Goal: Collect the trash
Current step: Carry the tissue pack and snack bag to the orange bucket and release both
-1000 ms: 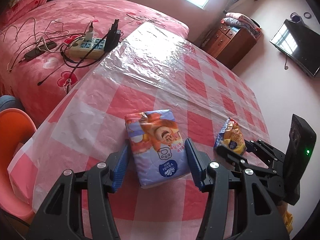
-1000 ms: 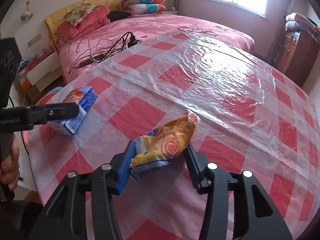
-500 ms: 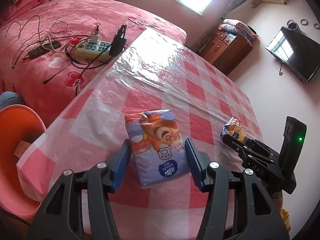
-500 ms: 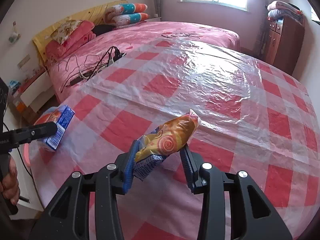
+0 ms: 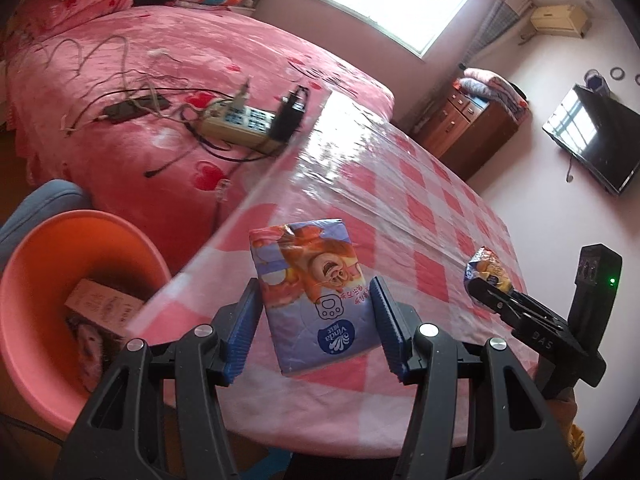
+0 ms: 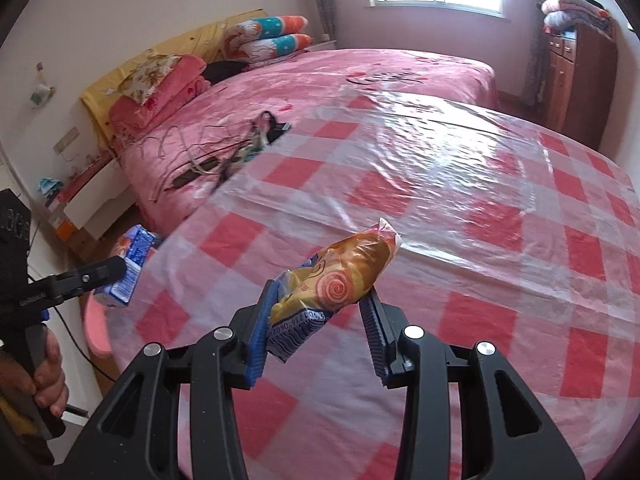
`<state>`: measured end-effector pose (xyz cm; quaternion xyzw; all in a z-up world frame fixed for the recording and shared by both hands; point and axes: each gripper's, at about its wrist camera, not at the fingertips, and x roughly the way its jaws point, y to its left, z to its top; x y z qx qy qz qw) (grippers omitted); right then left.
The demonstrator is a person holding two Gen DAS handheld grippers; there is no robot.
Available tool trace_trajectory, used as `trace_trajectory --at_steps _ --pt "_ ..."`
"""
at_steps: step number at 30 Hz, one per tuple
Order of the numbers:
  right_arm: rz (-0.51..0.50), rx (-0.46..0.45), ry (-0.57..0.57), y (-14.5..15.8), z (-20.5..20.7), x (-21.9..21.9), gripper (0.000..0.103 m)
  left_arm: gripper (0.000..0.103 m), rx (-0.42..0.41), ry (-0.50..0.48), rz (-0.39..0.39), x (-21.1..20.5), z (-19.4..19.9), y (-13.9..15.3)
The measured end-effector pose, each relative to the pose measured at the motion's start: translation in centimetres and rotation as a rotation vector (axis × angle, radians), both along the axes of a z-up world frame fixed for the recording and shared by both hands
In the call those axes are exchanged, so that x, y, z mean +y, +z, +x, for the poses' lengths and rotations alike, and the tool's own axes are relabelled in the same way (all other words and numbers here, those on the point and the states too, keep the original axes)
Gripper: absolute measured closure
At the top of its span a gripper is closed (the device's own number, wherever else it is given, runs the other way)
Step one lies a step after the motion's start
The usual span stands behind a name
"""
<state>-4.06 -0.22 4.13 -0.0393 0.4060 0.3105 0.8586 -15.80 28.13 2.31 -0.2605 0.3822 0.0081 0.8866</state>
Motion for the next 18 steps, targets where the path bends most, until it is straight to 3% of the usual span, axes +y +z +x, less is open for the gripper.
trace_trajectory --at_steps 18 --pt "-0.012 -0.035 0.29 2.2 -5.3 12.2 0.061 0.047 0.051 0.203 0.024 7.9 -5.3 -1.6"
